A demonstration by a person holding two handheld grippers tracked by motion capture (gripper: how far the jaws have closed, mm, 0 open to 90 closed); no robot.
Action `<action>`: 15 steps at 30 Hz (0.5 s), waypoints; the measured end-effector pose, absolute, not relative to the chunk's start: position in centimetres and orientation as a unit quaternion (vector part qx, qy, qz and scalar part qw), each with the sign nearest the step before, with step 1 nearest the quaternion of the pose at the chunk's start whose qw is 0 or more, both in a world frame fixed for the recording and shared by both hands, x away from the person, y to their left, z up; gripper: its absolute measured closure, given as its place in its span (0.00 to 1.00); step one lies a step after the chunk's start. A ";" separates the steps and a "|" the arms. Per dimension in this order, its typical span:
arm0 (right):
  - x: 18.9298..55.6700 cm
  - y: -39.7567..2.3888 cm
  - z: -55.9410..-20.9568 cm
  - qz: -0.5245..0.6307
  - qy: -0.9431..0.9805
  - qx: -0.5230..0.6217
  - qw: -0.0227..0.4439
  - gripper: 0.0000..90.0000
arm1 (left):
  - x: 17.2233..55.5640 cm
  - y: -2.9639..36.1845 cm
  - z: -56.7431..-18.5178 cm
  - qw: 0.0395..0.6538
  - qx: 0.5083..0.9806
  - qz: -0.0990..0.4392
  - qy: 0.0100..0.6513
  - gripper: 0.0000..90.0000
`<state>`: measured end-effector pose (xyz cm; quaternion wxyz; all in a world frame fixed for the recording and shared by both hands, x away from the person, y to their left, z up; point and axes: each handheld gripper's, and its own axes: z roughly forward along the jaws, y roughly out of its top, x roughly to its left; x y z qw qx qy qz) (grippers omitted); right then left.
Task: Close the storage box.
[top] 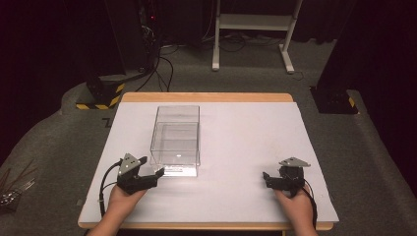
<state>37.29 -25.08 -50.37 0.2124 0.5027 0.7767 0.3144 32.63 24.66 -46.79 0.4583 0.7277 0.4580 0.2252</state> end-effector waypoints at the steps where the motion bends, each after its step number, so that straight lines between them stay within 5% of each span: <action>1: 37.3 -25.1 -50.4 0.314 0.777 0.503 0.212 0.13 | 32.7 24.6 -46.8 0.458 0.726 0.226 0.460 0.20; 15: 37.3 -25.1 -50.4 0.314 0.777 0.503 0.213 0.13 | 33.4 24.5 -46.9 0.452 0.713 0.237 0.480 0.26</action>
